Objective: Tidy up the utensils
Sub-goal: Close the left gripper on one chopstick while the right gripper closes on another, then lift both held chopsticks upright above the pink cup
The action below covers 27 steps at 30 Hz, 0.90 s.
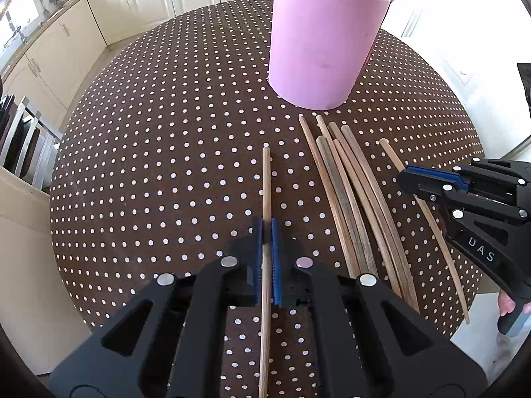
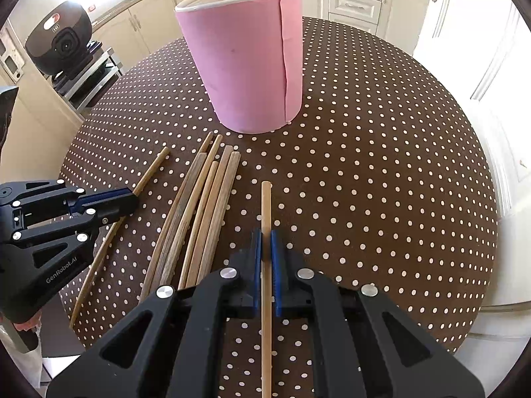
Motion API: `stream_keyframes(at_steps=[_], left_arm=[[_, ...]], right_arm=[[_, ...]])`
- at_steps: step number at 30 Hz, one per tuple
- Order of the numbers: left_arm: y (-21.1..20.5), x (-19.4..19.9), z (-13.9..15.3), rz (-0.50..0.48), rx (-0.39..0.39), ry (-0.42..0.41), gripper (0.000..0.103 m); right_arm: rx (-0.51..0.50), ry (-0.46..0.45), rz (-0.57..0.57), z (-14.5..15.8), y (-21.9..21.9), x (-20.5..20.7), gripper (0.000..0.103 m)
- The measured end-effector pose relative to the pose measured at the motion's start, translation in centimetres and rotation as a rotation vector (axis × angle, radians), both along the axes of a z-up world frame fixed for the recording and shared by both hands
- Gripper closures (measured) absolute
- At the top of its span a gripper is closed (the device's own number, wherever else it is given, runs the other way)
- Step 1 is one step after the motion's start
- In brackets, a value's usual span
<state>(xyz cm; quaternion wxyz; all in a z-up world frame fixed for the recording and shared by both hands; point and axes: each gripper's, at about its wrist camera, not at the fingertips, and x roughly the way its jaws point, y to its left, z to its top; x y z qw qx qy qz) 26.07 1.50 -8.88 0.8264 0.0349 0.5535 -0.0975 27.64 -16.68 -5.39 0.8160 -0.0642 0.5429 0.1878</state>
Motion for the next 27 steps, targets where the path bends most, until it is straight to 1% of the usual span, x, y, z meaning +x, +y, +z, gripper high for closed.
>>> stream_keyframes(at_steps=[4, 9, 16, 20, 27], left_arm=[[0.0, 0.3, 0.1, 0.0, -0.009, 0.003, 0.098], [0.4, 0.6, 0.8, 0.005, -0.04, 0.002, 0.098], [1.9, 1.2, 2.8, 0.052, -0.083, -0.058, 0.098], [2.6, 1.5, 3.6, 0.072, -0.112, -0.072, 0.098], [3.2, 1.2, 6.2, 0.087, -0.141, -0.14, 0.098]], right_arm=[[0.015, -0.004, -0.013, 0.3, -0.2, 0.1, 0.098], [0.032, -0.029, -0.044, 1.2, -1.1, 0.3, 0.098], [0.081, -0.097, -0.077, 3.8, -2.5, 0.2, 0.098], [0.104, -0.133, -0.072, 5.1, -2.9, -0.1, 0.098], [0.154, -0.232, -0.075, 8.0, -2.8, -0.7, 0.098]])
